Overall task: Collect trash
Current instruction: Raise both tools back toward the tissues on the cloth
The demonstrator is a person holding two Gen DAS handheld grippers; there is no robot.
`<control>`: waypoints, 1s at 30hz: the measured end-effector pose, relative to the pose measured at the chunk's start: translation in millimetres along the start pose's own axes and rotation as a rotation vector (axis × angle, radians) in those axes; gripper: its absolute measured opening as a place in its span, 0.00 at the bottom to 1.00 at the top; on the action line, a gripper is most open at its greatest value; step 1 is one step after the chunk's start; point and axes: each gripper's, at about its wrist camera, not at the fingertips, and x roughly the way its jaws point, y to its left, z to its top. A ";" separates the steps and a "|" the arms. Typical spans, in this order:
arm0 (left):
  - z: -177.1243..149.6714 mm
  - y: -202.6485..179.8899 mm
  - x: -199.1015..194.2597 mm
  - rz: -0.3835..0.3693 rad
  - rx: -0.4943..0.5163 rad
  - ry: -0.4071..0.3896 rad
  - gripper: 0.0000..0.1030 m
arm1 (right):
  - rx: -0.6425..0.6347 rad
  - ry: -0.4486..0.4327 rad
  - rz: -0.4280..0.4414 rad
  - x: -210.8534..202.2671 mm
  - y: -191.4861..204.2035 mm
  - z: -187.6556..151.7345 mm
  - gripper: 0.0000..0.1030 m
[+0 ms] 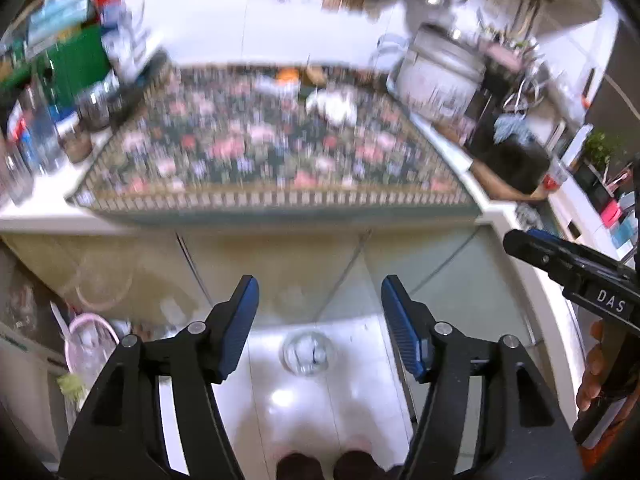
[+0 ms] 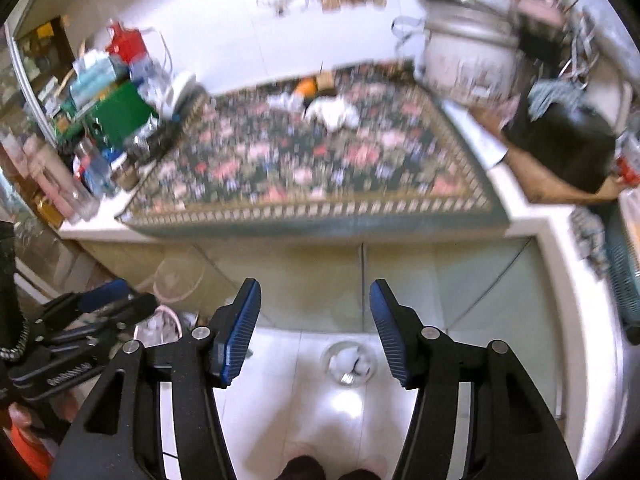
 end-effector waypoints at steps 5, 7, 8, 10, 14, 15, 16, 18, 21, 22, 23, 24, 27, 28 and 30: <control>23.1 -3.3 -47.2 0.018 0.034 -0.102 0.67 | 0.009 -0.081 -0.029 -30.4 2.5 10.7 0.53; 29.8 -4.6 -56.5 0.032 0.036 -0.124 0.74 | 0.012 -0.106 -0.029 -38.5 2.5 15.7 0.54; 34.7 -4.6 -59.1 0.039 0.037 -0.132 0.77 | 0.015 -0.118 -0.028 -40.5 1.1 18.4 0.54; 40.1 -4.4 -60.2 0.041 0.033 -0.141 0.84 | 0.019 -0.130 -0.032 -43.7 -0.3 24.1 0.55; 56.1 -5.8 -54.8 0.038 0.029 -0.153 0.87 | 0.025 -0.158 -0.043 -39.9 -9.2 38.3 0.57; 62.3 -6.9 -49.3 0.045 0.031 -0.153 0.87 | 0.027 -0.164 -0.040 -37.5 -12.8 42.5 0.57; 64.8 -7.5 -46.1 0.049 0.032 -0.153 0.87 | 0.026 -0.167 -0.037 -34.9 -15.0 46.4 0.58; 78.2 -11.3 -32.1 0.064 0.030 -0.153 0.87 | 0.021 -0.169 -0.027 -24.4 -22.6 59.3 0.59; 98.0 -15.4 -14.7 0.082 0.018 -0.157 0.87 | 0.001 -0.166 -0.012 -7.9 -34.5 81.4 0.59; 107.1 -17.2 -8.4 0.090 0.014 -0.149 0.87 | -0.005 -0.163 -0.005 -1.9 -39.1 90.1 0.59; 118.5 -19.2 -1.0 0.096 0.011 -0.152 0.87 | -0.010 -0.162 0.004 4.3 -43.4 98.8 0.59; 126.8 -20.9 4.3 0.099 0.010 -0.155 0.87 | -0.014 -0.161 0.011 8.2 -46.8 104.3 0.59; 160.4 -26.8 25.0 0.129 -0.006 -0.169 0.87 | -0.031 -0.149 0.043 25.3 -60.5 131.2 0.59; 166.8 -27.6 29.6 0.137 -0.014 -0.170 0.87 | -0.041 -0.140 0.053 31.7 -64.4 141.0 0.59; 187.1 -28.1 44.5 0.154 -0.057 -0.177 0.87 | -0.069 -0.123 0.073 45.6 -71.0 160.0 0.59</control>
